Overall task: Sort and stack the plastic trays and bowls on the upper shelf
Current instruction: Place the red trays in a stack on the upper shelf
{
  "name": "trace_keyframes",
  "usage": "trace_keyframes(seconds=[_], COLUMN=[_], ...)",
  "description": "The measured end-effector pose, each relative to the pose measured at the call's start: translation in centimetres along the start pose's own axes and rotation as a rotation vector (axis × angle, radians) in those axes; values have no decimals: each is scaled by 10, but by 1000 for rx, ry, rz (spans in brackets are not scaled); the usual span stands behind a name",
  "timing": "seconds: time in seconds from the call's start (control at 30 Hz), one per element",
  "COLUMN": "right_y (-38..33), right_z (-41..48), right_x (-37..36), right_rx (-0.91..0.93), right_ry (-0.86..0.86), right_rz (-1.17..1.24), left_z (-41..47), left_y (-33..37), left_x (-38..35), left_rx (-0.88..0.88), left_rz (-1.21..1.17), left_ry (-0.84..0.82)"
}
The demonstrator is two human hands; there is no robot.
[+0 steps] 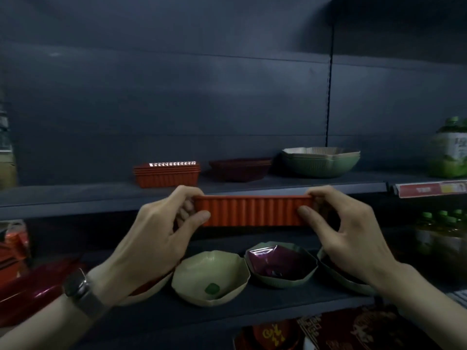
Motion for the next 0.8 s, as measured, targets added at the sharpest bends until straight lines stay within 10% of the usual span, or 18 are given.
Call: trace_keyframes(seconds=[0.8], right_y=[-11], right_z=[183], right_x=[-135], right_rx=[238], right_ry=[-100], right_rz=[-22], left_z=[81], left_y=[-154], left_x=[105], left_rx=[22], left_rz=[405], left_ry=[133])
Point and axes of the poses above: each hand's wrist, its own z-axis towards the middle knuckle, its own x-axis out of the back of the hand, y = z × x, the point moved 2 cm from there along z, towards the middle knuckle, and after that the axes turned 11 degrees about z, right-handed, at the moved point
